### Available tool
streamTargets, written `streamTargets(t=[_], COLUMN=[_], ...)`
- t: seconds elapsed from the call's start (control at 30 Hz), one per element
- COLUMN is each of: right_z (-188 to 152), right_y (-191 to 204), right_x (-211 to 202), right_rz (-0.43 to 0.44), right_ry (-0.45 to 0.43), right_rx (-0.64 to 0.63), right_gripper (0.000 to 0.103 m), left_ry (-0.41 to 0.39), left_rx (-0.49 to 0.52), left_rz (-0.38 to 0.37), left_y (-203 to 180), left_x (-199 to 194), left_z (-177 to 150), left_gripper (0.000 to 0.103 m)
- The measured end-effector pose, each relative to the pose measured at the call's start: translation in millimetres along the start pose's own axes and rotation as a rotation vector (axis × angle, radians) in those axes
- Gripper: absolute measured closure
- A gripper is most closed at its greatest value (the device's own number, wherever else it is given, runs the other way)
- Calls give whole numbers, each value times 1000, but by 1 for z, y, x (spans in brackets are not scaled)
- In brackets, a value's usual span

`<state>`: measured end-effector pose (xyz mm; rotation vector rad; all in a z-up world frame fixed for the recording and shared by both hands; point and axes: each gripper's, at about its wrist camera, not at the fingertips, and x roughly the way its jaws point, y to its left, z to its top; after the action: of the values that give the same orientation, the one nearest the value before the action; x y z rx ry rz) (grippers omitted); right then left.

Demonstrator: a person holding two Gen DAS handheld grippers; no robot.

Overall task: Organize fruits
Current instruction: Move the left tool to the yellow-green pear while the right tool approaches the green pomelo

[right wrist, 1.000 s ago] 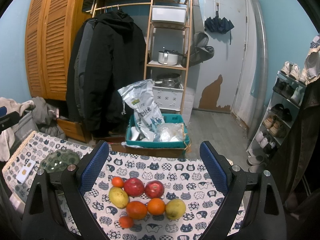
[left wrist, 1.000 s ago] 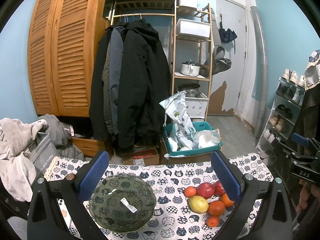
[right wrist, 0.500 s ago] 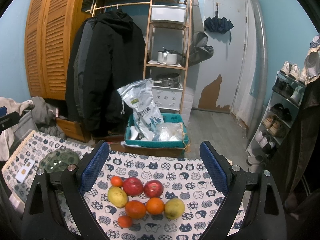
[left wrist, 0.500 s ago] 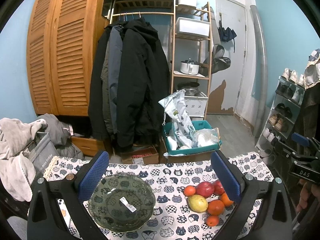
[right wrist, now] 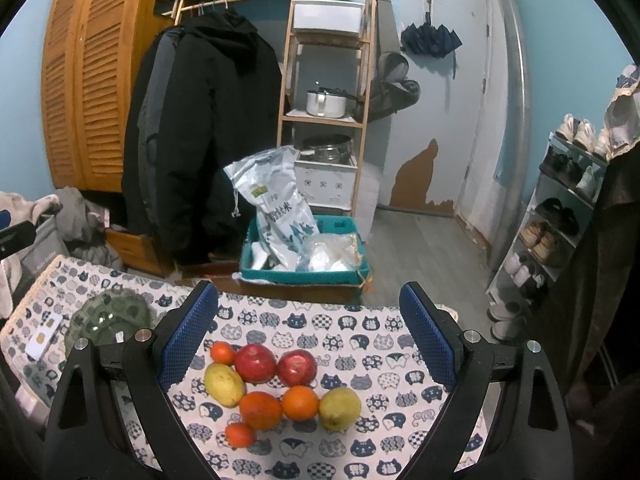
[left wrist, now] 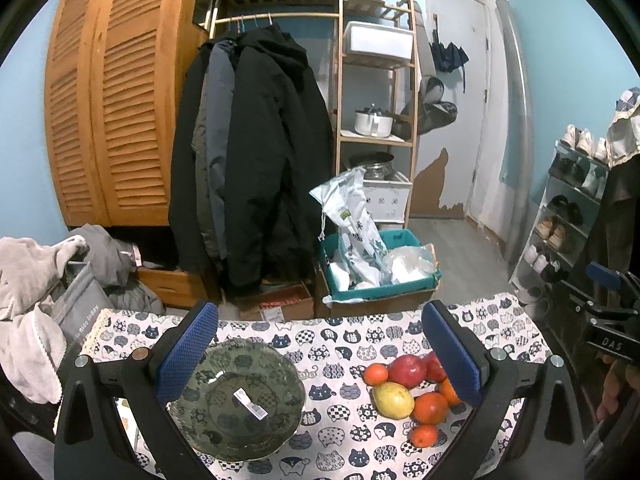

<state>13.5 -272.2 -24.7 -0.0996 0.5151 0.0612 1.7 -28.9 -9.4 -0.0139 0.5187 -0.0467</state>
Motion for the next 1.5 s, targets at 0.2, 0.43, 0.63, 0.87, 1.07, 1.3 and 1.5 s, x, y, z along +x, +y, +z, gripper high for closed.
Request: streamTargets(t=[0.2,0.43,0.63,0.87,1.07,1.3,1.5], right_z=[-9,-27,-48,-69,-93,-120,-140], right_y=[-8,-18,-32,-47,-51,-58,-60], right_x=[12,39,64,92,120,158,182], right_rz=[-17,-23,-15,-29,-33,-21,-7], right_ry=[52,160,268,367,460,572,643], right_rx=[-1,3,43,83,75,108,130], right_gripper=[12,12,12,12,12,13,13], left_ry=[49,138,219,306,395,499,576], left_rx=[10,22,46,63,63,53,35], left_rz=[-10,-23,-32,-41,-50,-54,-60], left_y=[-1,-7,-19,-29,-37,-45,-47], left_x=[18,47,72,104,133,169,196], left_z=[-2,-14,-32,-52,-73,-102,-121], left_gripper=[0,0,0,0,0,0,0])
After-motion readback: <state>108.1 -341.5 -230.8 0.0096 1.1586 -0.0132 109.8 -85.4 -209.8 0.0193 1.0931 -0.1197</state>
